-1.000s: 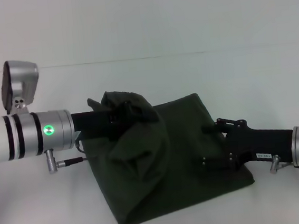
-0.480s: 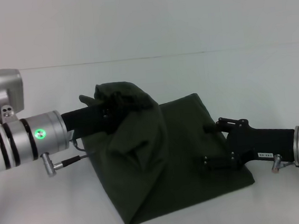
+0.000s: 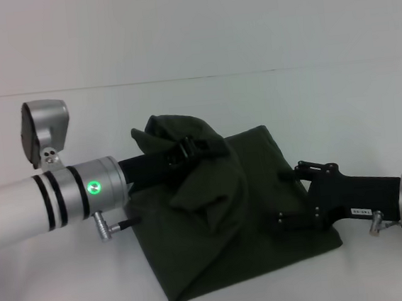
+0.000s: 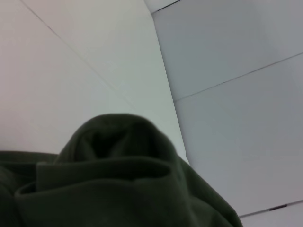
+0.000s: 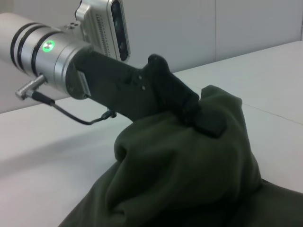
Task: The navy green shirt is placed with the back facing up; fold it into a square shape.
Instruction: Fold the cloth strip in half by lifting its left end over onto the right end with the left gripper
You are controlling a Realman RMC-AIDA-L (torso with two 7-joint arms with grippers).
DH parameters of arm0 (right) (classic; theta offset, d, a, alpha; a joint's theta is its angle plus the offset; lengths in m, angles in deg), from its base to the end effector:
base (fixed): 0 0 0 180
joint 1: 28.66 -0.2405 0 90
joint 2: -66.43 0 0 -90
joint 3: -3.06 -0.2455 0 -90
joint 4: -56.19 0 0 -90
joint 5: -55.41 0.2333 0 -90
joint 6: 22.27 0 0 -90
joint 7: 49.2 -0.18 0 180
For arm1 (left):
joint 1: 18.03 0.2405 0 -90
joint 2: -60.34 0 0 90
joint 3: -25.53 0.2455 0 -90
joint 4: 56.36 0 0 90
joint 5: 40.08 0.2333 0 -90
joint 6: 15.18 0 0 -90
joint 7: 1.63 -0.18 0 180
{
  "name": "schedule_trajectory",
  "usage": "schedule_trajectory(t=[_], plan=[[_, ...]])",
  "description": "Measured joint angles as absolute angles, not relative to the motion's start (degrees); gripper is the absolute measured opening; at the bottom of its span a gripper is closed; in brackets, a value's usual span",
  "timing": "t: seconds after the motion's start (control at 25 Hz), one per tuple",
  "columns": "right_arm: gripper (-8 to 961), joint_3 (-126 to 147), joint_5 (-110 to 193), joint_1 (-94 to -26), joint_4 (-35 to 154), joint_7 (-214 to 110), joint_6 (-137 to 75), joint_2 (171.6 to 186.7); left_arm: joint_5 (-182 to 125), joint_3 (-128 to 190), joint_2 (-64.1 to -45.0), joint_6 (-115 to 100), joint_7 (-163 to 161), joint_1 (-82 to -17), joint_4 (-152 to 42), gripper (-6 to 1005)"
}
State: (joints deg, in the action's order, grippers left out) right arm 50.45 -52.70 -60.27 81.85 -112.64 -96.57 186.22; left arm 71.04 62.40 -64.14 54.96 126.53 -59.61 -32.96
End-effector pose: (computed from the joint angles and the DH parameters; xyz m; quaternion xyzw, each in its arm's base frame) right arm 0.2695 0.3604 -0.0813 -0.9492 0.1701 0.1991 0.1748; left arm -0.2054 0.4000 -0.1031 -0.7050 -0.6359 -0.3126 0.0297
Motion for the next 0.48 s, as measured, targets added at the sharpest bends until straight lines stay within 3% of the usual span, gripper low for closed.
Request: schedule_trajectory(t=[0.36, 0.48], plan=[[927, 46.64, -52.7, -56.94, 82.46, -112.7, -96.9, 186.05, 67.85, 62.41, -64.17, 52.75, 117.01, -62.31, -39.64, 94], [927, 45.47, -52.7, -55.21, 82.74, -112.68, -97.12, 186.04, 65.41, 62.4, -64.26, 52.22, 114.38, -62.43, -41.0, 196]])
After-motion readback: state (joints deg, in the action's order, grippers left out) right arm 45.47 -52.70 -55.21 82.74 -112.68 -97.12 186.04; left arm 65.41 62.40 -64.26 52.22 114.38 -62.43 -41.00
